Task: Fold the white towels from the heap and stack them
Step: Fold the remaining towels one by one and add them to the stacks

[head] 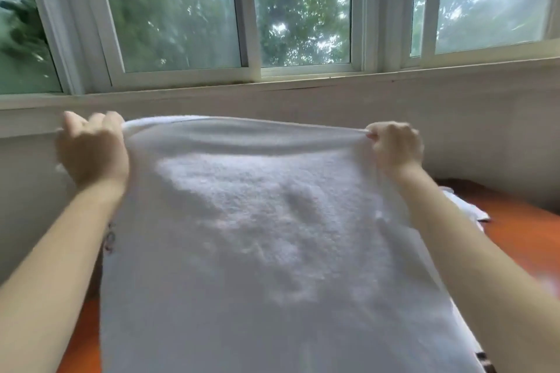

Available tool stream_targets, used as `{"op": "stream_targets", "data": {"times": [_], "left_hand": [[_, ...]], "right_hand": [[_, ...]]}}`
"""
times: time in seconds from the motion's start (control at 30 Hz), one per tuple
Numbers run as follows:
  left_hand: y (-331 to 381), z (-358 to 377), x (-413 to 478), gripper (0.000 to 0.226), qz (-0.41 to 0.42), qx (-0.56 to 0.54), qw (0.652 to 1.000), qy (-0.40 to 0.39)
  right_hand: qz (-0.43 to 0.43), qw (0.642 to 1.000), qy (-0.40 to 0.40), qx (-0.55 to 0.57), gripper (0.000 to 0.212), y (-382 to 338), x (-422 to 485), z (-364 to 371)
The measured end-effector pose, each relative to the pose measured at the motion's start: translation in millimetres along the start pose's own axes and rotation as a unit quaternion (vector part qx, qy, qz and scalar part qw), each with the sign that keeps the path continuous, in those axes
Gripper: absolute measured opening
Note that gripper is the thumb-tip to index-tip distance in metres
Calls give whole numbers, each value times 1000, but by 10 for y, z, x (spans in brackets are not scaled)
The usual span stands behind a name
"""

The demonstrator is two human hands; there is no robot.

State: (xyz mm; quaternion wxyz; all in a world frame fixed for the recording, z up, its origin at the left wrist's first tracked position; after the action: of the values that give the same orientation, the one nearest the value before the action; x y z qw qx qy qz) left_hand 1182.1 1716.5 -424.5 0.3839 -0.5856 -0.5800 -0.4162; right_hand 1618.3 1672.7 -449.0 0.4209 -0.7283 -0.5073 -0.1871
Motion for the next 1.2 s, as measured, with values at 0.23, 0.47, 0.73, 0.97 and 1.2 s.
{"op": "stream_targets", "data": {"times": [0.23, 0.47, 0.73, 0.97, 1.2], "left_hand": [[765, 755, -1095, 31, 32, 89, 920, -381], [1339, 824, -2631, 61, 59, 32, 753, -654], [1145, 1041, -2681, 69, -32, 22, 759, -650], [955, 1326, -2633, 75, -82, -38, 756, -648], [652, 1402, -2690, 65, -8, -84, 795, -601]], "right_hand": [[-18, 911, -394, -125, 62, 381, -969, 1676], [-44, 895, -421, -138, 40, 762, -1948, 2120], [79, 906, -390, -143, 57, 1159, -1710, 2127], [125, 915, -304, -233, 54, 1356, -1712, 2035], [101, 922, -293, -232, 42, 1216, -1708, 1922]]}}
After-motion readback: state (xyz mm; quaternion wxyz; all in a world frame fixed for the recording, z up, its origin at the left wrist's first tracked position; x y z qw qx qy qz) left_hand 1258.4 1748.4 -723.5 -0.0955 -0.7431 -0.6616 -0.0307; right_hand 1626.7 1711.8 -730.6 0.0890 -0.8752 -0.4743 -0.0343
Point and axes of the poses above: each hand's wrist, its own x-axis towards the middle knuckle, its own z-axis out of the palm, y = z × x, the point moved 1 cm from there along x, towards the middle knuckle, and after that the axes turned 7 degrees about z, right-handed, at the moved point
